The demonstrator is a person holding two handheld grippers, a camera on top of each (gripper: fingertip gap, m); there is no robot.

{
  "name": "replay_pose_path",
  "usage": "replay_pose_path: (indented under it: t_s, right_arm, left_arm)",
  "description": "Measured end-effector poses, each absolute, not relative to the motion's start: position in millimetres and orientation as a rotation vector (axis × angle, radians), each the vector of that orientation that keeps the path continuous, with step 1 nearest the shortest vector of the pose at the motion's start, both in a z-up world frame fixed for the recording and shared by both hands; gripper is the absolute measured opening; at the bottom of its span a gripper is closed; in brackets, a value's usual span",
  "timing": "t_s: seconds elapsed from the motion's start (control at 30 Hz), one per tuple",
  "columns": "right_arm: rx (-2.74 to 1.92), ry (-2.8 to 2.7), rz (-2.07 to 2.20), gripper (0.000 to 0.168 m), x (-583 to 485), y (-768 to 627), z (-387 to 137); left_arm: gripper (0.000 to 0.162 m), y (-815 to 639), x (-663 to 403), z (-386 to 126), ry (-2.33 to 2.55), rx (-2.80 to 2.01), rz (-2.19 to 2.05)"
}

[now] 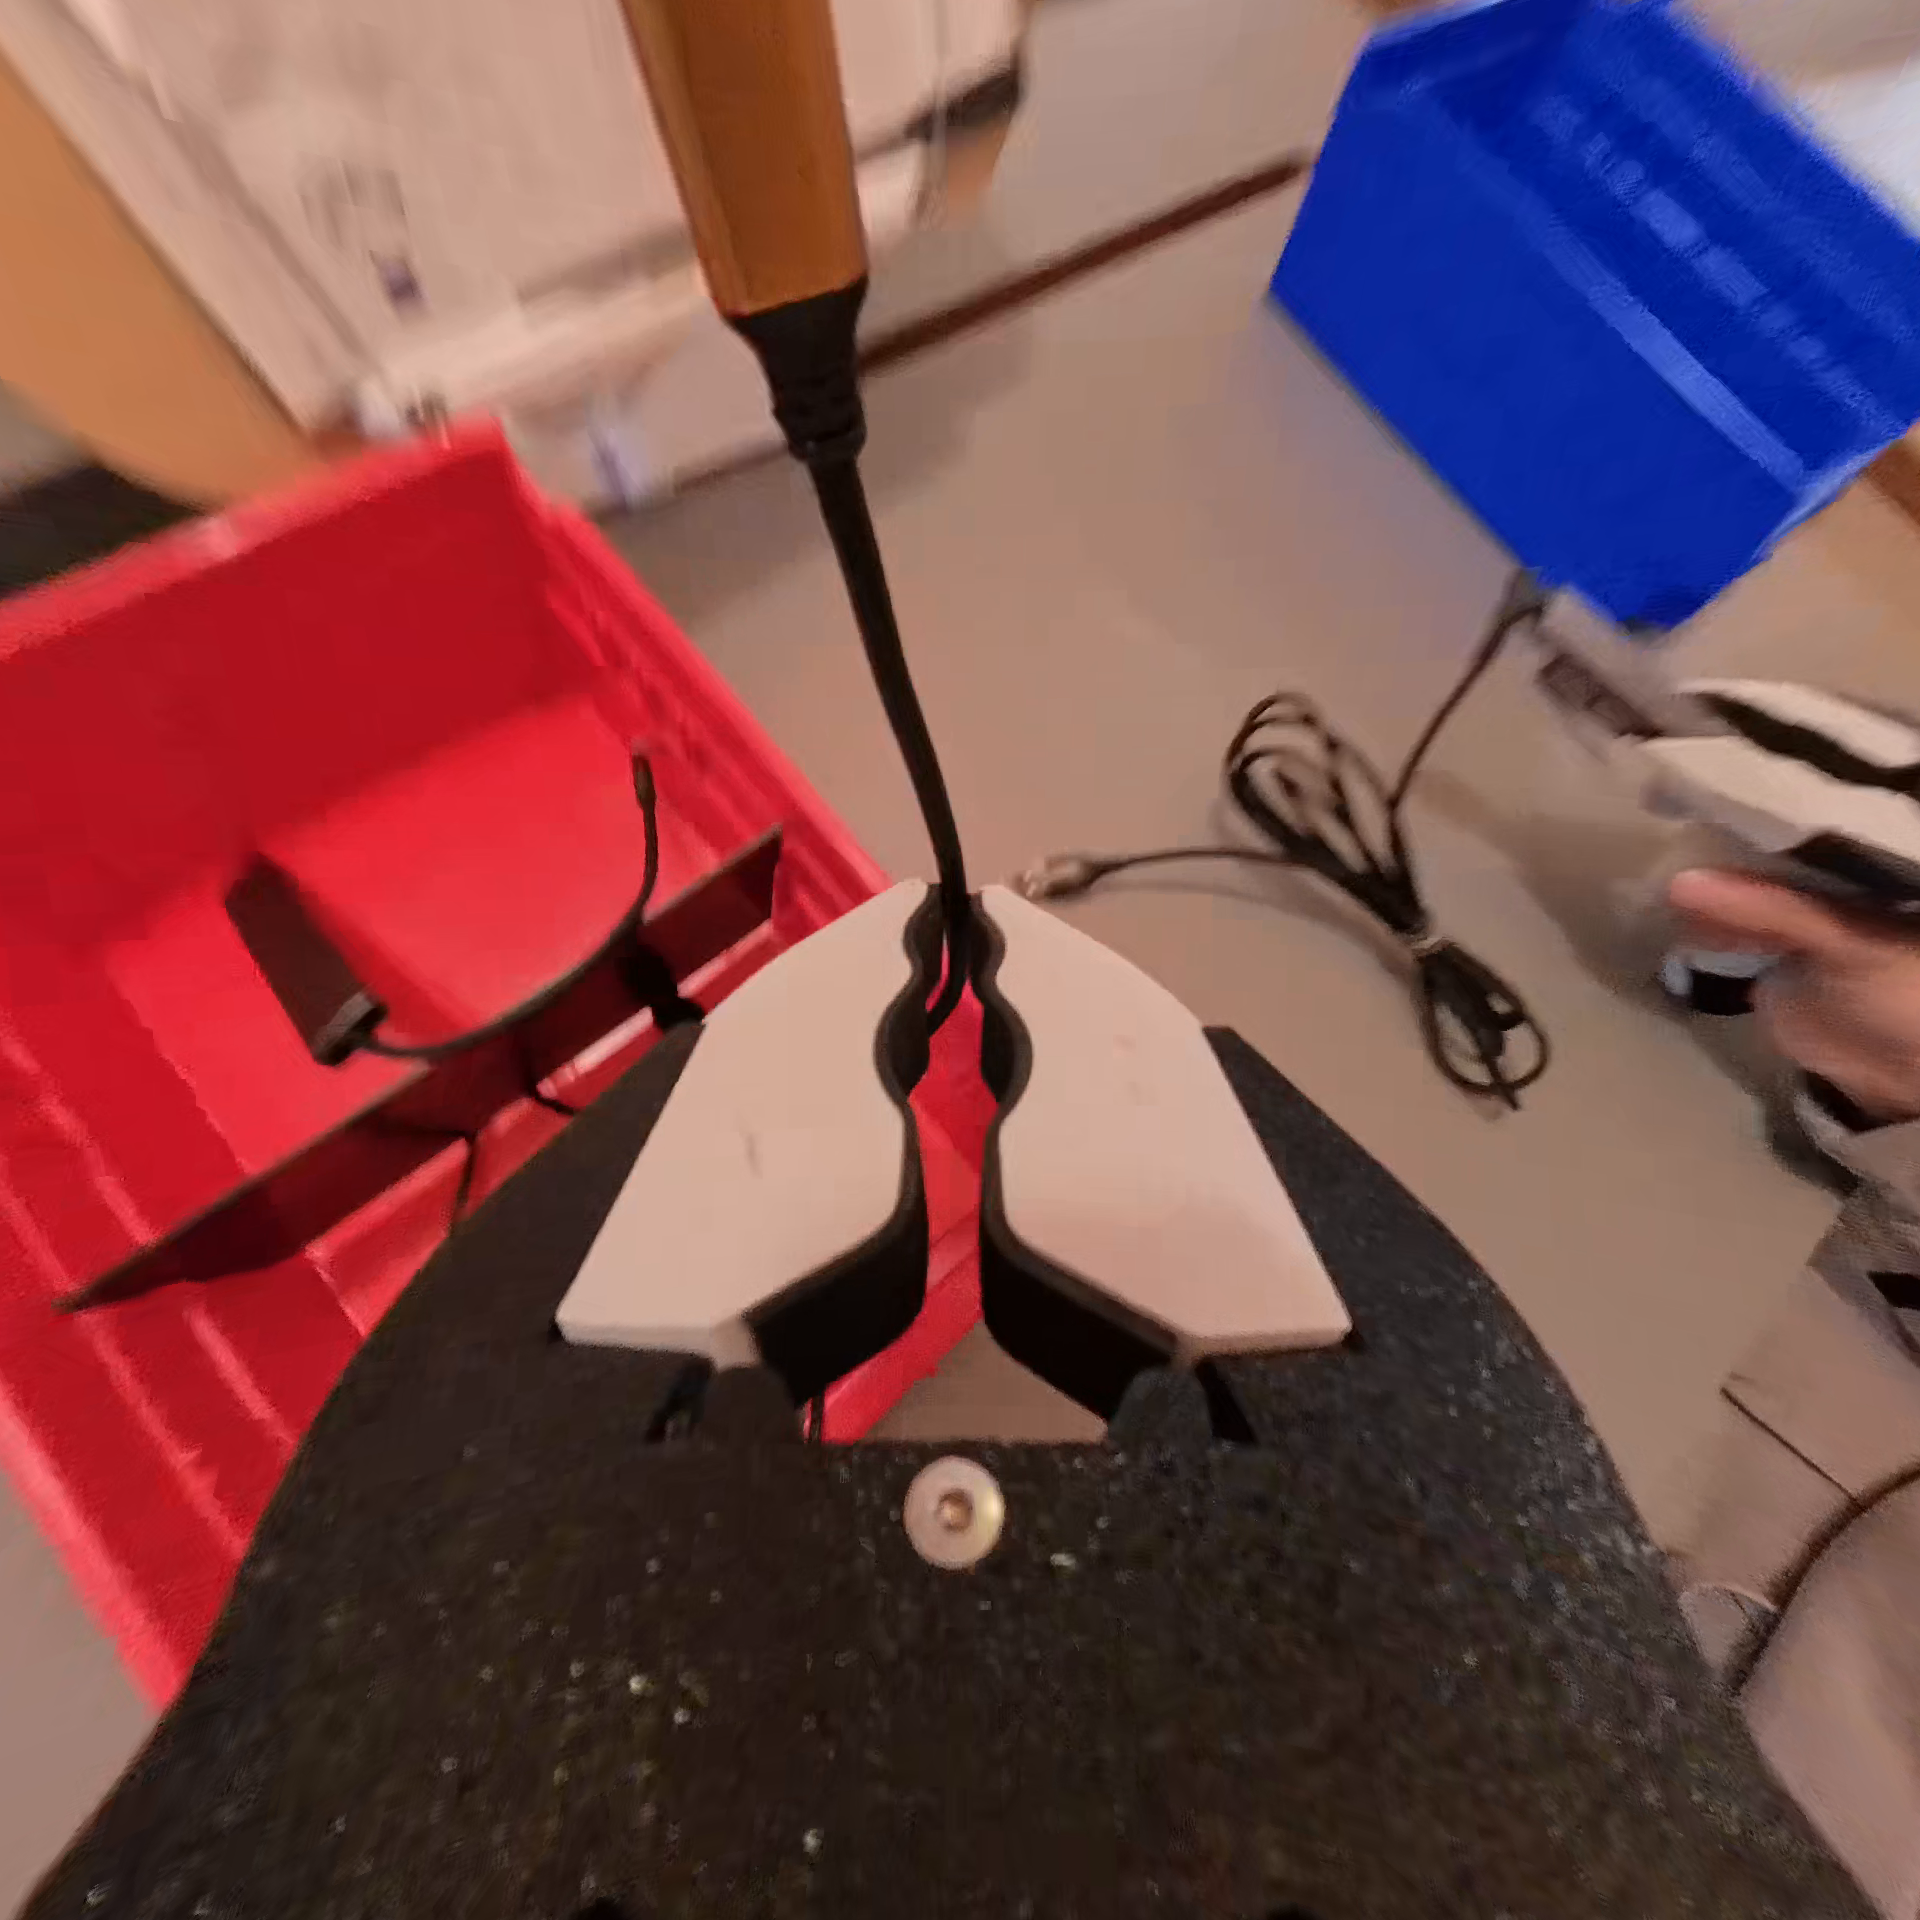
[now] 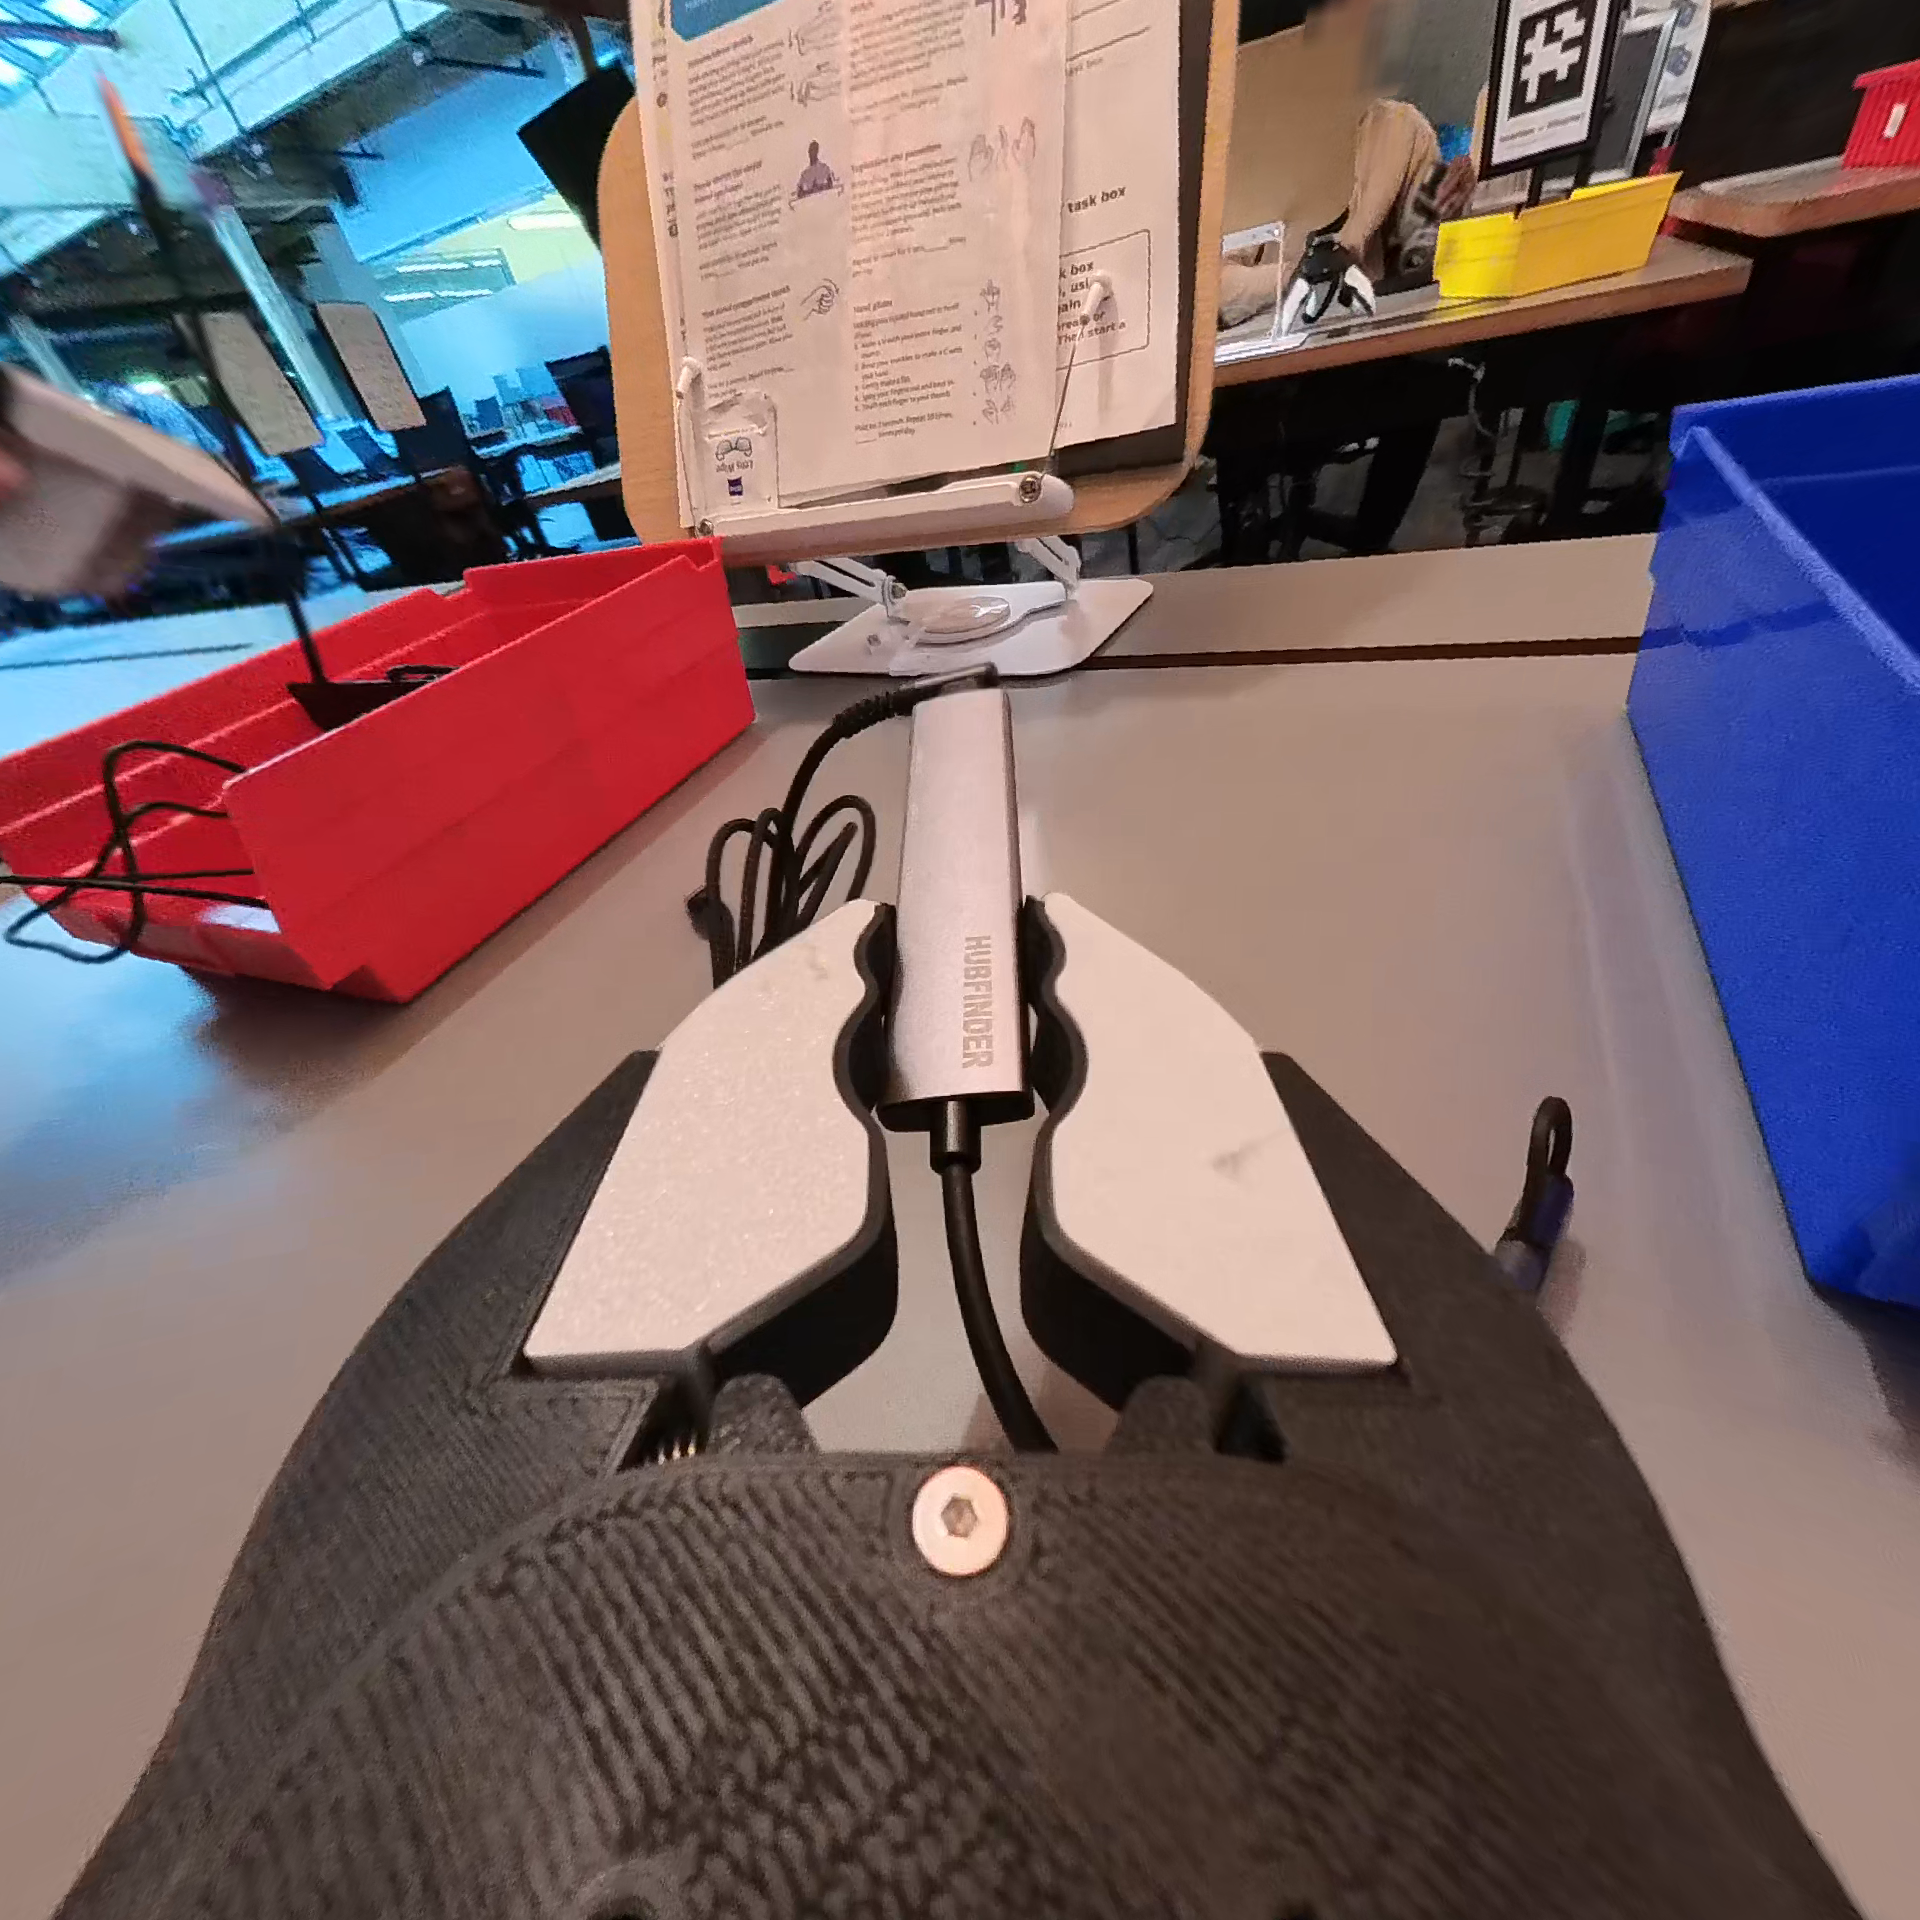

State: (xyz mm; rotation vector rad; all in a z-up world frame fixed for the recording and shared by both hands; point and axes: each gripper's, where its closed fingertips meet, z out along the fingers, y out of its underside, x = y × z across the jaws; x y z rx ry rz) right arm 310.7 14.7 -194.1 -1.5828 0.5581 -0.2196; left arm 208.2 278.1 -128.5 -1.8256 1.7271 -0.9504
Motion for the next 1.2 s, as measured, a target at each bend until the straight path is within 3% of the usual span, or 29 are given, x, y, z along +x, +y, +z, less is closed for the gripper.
replay_pose_path:
  t_s: [0.2,0.3,0.4,0.57,0.77,0.93,1.2]
  right_arm:
    - [-1.56,0.571,-0.165,0.024,313.6,13.6,-193.0]
    - [-1.559,0.537,-0.143,0.024,311.9,14.6,-191.6]
    - [-1.562,0.485,-0.152,0.024,312.0,13.2,-189.1]
    - [-1.572,0.493,-0.212,0.024,323.5,1.8,-189.8]
    - [-1.561,0.506,-0.263,0.024,326.7,-10.5,-188.4]
    - [-1.577,0.454,-0.235,0.024,319.7,-6.5,-188.4]
    - [-1.6,0.432,-0.217,0.024,317.1,-3.0,-190.4]
  left_arm:
    - [0.004,235.9,190.4,22.3,1.627,-1.375,-1.052]
    - [0.004,188.3,167.5,46.4,1.842,-1.249,-1.06]
    - [0.003,159.1,148.2,5.9,2.178,-1.276,-0.81]
    - [0.003,127.7,114.5,-129.6,2.682,-1.252,-0.31]
    - [0.003,113.1,117.3,-264.2,2.839,-1.191,-0.069]
    - [0.004,99.5,142.1,-288.3,2.741,-1.193,-0.337]
    - [0.04,78.0,190.2,-268.6,2.351,-0.985,-0.508]
